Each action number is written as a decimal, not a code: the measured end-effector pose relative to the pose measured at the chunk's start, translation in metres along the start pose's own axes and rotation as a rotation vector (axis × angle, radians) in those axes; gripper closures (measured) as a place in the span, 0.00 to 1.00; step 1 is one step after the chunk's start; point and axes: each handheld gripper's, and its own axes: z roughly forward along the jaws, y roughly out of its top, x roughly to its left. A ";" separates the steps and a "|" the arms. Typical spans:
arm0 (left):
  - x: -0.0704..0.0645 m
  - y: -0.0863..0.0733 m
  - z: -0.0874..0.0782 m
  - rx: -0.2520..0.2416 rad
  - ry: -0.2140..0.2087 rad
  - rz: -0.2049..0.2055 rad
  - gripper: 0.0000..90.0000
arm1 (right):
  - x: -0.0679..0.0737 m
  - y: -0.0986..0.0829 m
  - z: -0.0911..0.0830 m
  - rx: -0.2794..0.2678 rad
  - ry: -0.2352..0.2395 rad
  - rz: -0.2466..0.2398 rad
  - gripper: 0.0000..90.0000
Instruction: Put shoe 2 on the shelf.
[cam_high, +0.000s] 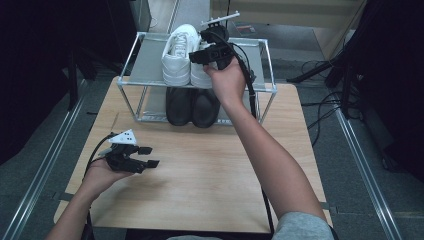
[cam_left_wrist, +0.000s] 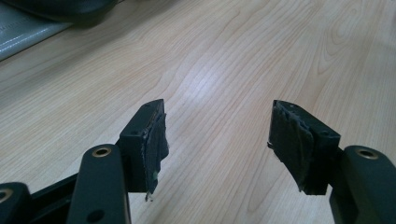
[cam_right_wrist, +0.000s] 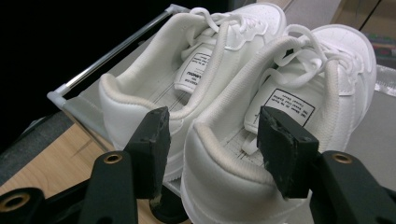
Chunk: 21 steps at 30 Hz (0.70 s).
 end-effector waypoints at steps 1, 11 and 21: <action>0.000 0.001 0.001 0.002 -0.001 0.001 0.41 | 0.000 -0.001 -0.003 -0.007 -0.002 -0.014 0.52; 0.004 0.006 0.006 0.013 -0.018 -0.012 0.41 | -0.005 -0.013 -0.026 -0.074 0.037 -0.044 0.53; 0.013 0.013 0.010 -0.007 -0.031 -0.042 0.41 | -0.007 -0.038 -0.038 -0.091 0.078 -0.094 0.48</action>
